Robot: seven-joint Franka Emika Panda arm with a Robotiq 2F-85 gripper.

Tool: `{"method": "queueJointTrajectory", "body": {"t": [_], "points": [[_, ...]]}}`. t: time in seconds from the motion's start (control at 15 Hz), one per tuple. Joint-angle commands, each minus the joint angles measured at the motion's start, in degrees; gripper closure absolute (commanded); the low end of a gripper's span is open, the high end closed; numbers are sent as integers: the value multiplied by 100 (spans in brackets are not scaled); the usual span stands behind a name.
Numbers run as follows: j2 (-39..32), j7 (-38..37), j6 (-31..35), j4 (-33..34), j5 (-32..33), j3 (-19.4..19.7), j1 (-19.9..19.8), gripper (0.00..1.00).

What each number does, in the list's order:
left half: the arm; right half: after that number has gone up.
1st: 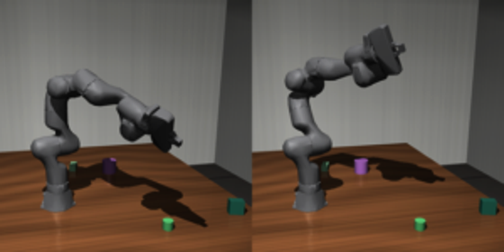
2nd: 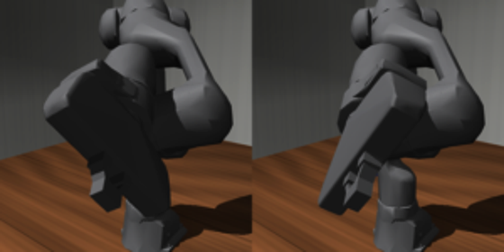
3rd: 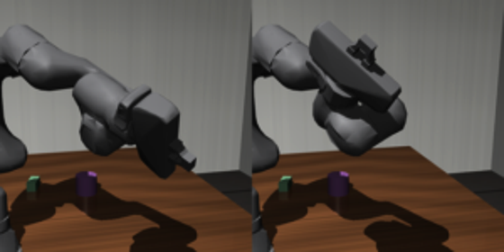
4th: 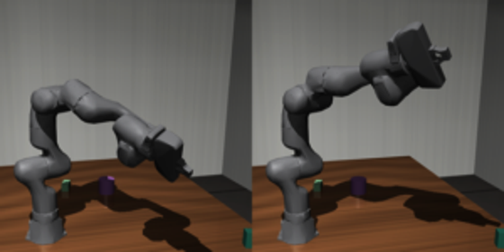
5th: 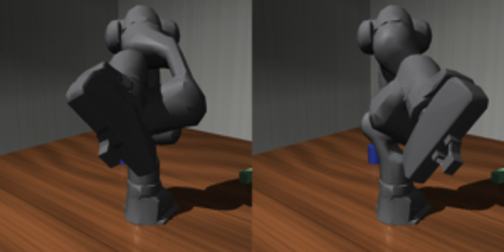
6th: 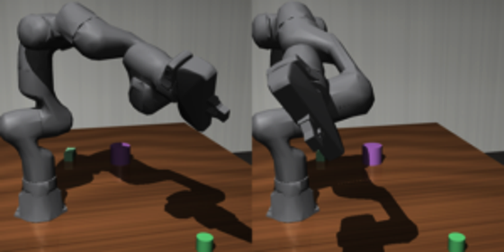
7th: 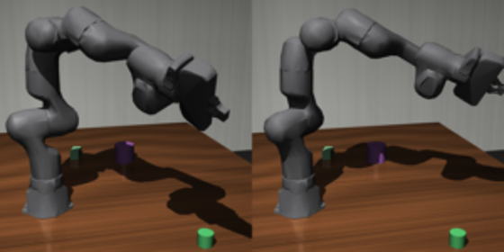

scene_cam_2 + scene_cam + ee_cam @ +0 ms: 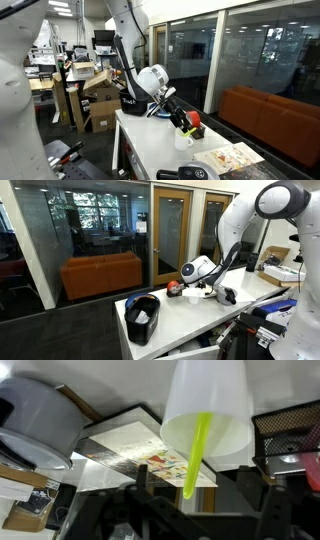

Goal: Pick up the pen and put it in the cup

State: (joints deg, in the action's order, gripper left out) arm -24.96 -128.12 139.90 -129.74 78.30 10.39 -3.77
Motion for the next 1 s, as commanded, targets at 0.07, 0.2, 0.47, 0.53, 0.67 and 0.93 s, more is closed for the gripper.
{"method": "queueJointTrajectory", "body": {"t": [0.07,0.2,0.47,0.53,0.67,0.93], "points": [[380,1100,929,-165,-268,-184,-546,0],[489,1797,1410,-243,-658,-197,-700,0],[614,3223,1821,-417,-1892,-181,-790,0],[642,3538,1833,-455,-2218,-172,-767,0],[724,4147,1848,-529,-2899,-159,-705,0],[922,5478,1760,-627,-4348,-195,-598,0]]}}
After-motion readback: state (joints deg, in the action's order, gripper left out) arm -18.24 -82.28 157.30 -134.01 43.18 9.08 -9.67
